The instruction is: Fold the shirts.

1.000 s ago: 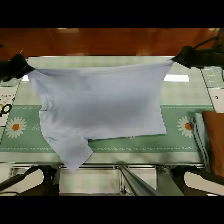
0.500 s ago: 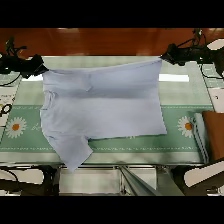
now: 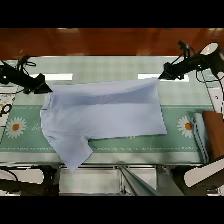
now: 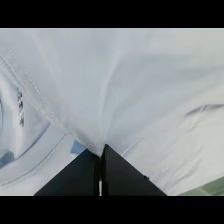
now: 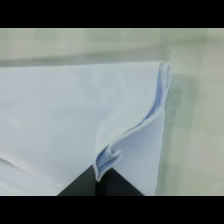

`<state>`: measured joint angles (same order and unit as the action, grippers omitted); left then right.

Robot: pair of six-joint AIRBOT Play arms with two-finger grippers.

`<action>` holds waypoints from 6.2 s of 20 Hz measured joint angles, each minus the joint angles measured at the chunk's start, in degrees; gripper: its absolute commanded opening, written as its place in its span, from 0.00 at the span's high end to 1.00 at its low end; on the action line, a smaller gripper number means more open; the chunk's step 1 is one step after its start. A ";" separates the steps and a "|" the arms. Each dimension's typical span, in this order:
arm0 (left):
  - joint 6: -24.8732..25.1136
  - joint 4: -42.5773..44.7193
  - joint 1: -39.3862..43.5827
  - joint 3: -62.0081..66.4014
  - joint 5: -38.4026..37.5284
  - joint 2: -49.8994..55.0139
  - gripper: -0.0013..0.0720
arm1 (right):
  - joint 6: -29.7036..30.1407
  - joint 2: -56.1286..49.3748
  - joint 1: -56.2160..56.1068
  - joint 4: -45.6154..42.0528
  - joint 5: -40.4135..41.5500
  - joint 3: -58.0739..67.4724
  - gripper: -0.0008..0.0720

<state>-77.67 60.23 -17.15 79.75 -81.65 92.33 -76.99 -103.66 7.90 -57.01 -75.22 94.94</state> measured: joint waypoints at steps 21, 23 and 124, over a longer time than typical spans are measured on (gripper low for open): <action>-3.61 8.24 -14.10 -16.17 -2.10 -17.40 0.29 | -3.56 15.58 12.96 -10.34 -1.62 -22.01 0.43; -5.01 7.04 -19.37 -24.44 0.94 -24.26 0.29 | -0.15 21.77 15.91 -5.14 2.89 -33.77 0.43; 0.74 -17.00 -5.70 -10.97 19.50 -15.52 0.29 | 5.97 8.26 16.24 11.58 6.54 -17.03 0.42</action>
<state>-76.93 43.22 -22.85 68.77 -62.15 76.82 -71.02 -95.39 24.14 -45.43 -68.69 77.91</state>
